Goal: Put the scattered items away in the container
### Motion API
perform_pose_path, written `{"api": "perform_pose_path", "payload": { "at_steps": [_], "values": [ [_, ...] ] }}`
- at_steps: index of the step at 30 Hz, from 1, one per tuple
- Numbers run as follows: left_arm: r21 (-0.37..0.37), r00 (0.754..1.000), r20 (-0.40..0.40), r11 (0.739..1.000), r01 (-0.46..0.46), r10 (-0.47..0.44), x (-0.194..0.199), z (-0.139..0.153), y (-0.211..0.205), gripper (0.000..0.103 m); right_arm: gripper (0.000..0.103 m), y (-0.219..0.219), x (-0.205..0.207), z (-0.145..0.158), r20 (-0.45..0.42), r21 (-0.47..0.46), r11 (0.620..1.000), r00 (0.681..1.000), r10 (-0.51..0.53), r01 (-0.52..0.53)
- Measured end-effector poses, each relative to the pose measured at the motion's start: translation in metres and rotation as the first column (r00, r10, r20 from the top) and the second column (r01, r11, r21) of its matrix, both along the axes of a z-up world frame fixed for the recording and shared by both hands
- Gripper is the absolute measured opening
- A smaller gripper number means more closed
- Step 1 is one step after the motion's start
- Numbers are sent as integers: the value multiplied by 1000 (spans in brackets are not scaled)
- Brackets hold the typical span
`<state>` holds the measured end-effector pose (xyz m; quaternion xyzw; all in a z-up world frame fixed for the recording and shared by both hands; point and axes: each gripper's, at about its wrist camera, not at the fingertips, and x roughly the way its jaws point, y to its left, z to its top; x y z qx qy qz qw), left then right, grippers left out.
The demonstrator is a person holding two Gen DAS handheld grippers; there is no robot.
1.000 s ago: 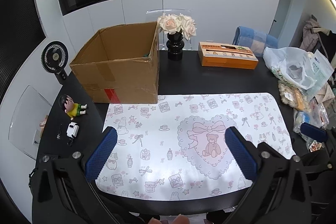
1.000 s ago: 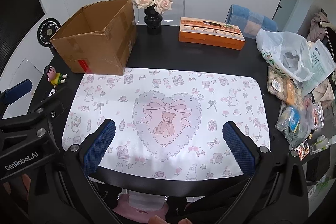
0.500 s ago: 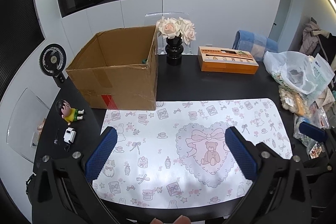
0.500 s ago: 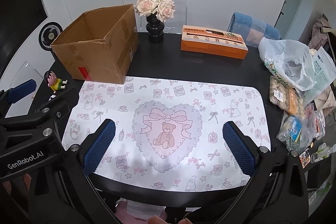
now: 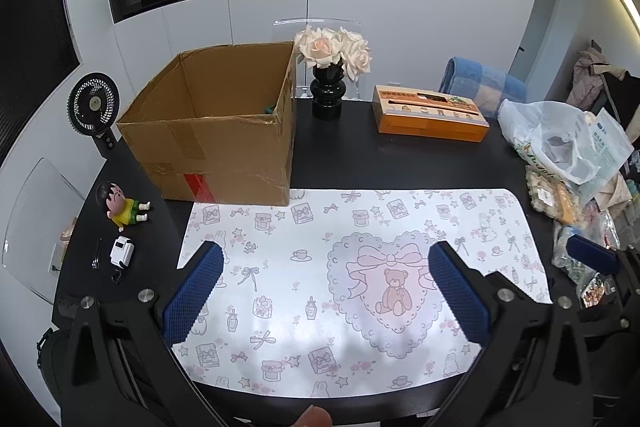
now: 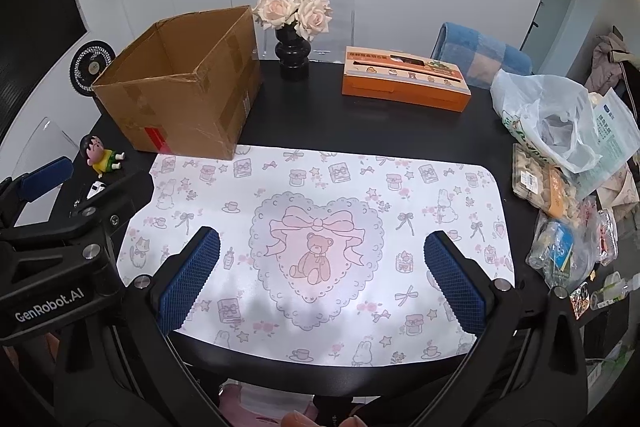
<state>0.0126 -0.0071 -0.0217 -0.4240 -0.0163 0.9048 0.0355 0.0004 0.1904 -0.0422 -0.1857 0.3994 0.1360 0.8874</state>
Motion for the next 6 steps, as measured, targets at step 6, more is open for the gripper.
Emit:
{"api": "perform_pose_path", "payload": {
  "at_steps": [6],
  "values": [
    [16, 1000, 9, 1000, 8, -8, 0, -3, 3, 102, 103, 0, -2, -2, -5, 0, 1000, 1000, -3, 3]
  ]
}}
